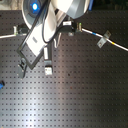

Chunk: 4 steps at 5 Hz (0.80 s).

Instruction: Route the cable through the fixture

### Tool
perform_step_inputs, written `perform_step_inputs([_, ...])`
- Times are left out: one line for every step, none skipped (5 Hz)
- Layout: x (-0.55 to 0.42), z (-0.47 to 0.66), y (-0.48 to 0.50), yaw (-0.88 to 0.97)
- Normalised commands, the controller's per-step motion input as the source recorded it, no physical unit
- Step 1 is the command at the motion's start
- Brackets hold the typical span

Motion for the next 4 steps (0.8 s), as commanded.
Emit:
perform_step_inputs([0.083,0.26,0.401,0.0])
perform_step_inputs([0.069,0.34,0.452,-0.03])
perform_step_inputs([0.057,0.32,0.268,-0.22])
perform_step_inputs([-0.21,0.19,0.185,-0.59])
